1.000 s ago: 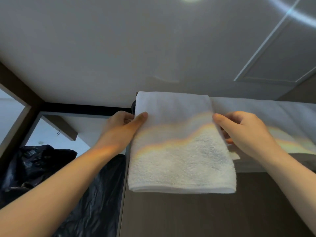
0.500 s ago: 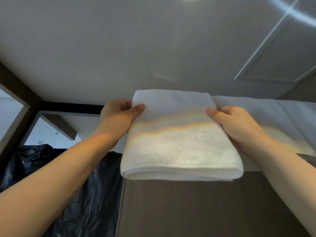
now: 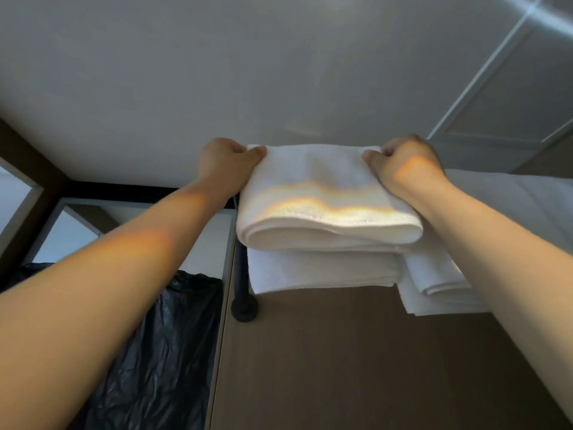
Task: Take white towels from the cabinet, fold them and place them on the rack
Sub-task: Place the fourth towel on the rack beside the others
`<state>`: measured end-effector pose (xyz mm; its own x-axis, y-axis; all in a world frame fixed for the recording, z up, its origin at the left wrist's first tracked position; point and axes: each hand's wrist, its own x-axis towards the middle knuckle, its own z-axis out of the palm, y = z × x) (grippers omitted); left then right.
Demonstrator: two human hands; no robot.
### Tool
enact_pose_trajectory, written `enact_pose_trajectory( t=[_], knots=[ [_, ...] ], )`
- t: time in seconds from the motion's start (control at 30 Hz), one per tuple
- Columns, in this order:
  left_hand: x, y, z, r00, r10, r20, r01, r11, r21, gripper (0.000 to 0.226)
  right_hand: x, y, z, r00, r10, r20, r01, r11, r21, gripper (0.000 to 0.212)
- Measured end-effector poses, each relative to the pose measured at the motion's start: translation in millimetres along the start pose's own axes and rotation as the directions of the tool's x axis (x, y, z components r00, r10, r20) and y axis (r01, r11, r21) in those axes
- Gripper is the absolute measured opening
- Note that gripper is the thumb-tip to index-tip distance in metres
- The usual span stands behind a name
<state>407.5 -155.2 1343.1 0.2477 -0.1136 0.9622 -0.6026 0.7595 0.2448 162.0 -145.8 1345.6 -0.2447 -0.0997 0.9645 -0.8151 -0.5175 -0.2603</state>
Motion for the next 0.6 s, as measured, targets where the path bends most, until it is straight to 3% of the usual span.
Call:
enact_pose_trajectory(
  t=[0.1, 0.2, 0.33, 0.43, 0.6],
  knots=[
    [-9, -9, 0, 0.990, 0.134, -0.038, -0.131, 0.989, 0.068, 0.052, -7, 3, 2, 0.999, -0.021, -0.030, 0.021, 1.000, -0.021, 0.050],
    [-19, -13, 1, 0.983, 0.174, -0.058, -0.170, 0.983, 0.073, 0.053, -15, 4, 3, 0.997, -0.047, -0.055, 0.044, 0.998, -0.045, 0.049],
    [-29, -15, 0, 0.983, 0.174, -0.061, -0.170, 0.984, 0.053, 0.047, -21, 6, 2, 0.994, -0.089, -0.063, 0.088, 0.996, -0.019, 0.042],
    [-42, -15, -3, 0.986, 0.160, -0.044, -0.157, 0.986, 0.049, 0.029, -33, 5, -3, 0.992, -0.115, -0.057, 0.119, 0.990, 0.076, 0.037],
    [-76, -22, -11, 0.997, 0.077, 0.029, -0.076, 0.997, -0.023, 0.037, -67, 7, -14, 0.994, -0.101, -0.039, 0.107, 0.971, 0.214, 0.032]
  ],
)
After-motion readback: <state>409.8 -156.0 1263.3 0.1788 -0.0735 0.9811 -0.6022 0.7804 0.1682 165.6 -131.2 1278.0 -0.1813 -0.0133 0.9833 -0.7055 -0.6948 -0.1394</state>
